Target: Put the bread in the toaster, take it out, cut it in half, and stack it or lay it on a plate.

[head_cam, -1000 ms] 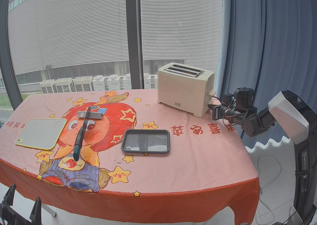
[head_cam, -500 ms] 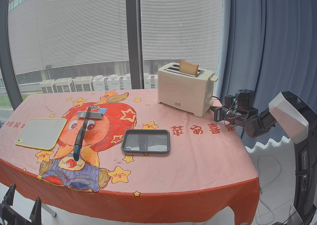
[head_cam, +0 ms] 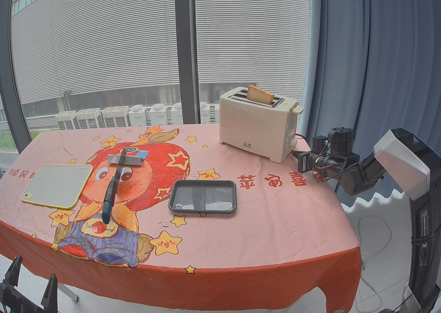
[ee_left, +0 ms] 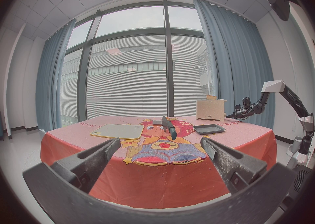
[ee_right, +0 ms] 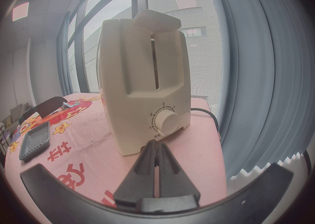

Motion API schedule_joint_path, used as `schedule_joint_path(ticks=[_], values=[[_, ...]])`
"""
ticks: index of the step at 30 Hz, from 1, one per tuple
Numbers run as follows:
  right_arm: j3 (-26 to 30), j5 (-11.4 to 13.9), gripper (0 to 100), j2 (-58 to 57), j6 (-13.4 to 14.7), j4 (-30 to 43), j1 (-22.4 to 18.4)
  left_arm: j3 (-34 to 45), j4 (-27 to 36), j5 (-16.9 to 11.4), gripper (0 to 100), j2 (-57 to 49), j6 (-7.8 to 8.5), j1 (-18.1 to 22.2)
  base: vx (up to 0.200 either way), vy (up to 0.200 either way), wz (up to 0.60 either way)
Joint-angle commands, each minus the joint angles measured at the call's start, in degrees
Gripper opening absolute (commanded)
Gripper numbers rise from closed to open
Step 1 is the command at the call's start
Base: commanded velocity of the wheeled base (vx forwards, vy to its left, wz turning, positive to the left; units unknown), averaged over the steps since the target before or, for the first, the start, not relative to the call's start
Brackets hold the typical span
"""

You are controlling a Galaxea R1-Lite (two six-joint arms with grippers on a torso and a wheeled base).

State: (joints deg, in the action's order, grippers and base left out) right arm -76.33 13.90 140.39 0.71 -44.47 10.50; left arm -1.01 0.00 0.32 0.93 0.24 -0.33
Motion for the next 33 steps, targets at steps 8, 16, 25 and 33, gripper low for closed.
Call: schedule_joint_path(ticks=[8,16,25,33], values=[[4.78,-0.01,0,-4.42,-0.18,-0.88,0.58,1.01,0.00,0.03,100,-0.75,-0.07,0.07,0.000,0.000,0.00],[8.47,-0.01,0,-12.86,-0.27,0.00,1.28,1.01,0.00,0.03,100,-0.75,-0.07,0.07,0.000,0.000,0.00],[5.66,0.08,100,-21.03,0.96,5.98,3.57,1.01,0.00,0.03,100,-0.75,-0.07,-0.02,0.000,0.000,0.00],[8.39,-0.01,100,-25.25,0.70,6.15,3.57,1.01,0.00,-0.14,100,-0.75,-0.33,0.07,0.000,0.000,0.00]])
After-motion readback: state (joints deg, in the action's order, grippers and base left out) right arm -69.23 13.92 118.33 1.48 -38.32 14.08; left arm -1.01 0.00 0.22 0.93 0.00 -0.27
